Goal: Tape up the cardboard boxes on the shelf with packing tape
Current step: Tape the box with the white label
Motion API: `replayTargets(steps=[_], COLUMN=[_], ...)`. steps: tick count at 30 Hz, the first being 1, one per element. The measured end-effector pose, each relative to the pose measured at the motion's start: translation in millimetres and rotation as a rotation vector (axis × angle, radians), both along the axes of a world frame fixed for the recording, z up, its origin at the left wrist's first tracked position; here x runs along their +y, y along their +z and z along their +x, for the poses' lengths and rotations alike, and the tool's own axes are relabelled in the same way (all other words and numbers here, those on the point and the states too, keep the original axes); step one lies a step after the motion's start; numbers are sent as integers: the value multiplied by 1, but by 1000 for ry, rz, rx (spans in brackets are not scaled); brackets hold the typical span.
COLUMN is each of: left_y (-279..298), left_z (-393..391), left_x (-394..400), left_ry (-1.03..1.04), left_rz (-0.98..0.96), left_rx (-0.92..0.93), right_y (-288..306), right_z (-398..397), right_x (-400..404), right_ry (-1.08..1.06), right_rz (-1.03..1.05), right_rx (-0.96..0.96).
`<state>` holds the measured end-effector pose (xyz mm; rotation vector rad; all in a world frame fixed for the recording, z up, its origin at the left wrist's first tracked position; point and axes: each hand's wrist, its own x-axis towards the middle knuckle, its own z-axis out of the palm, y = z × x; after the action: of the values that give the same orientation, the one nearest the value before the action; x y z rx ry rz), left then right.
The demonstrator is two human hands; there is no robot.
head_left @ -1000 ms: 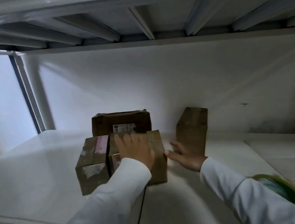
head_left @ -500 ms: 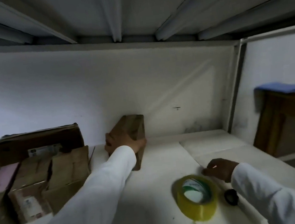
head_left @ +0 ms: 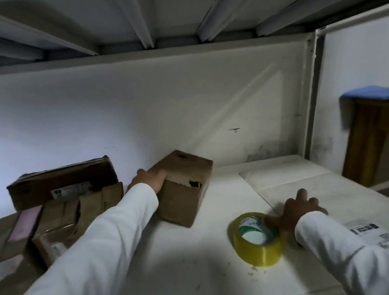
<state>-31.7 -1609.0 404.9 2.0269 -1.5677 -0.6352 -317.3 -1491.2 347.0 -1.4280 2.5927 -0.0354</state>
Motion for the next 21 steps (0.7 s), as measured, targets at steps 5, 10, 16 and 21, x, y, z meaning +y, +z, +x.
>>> replayTargets(steps=[5,10,16,21], left_y=[-9,-5,-2,-14], left_z=[0,-5,-43,-55], left_x=[38,46,72,93], left_ry=[-166,-174,-435,-698], left_rz=[194,-52,-346,-309], left_rx=[-131,-378,-302,1], right_y=[13,17,-2,27], right_z=[-20,-18,30,25], right_x=[9,18,22,29], right_ry=[-125,-81,-77,203], right_rz=[-154,-137,76,-188], right_rx=[47,-50,-483,-164])
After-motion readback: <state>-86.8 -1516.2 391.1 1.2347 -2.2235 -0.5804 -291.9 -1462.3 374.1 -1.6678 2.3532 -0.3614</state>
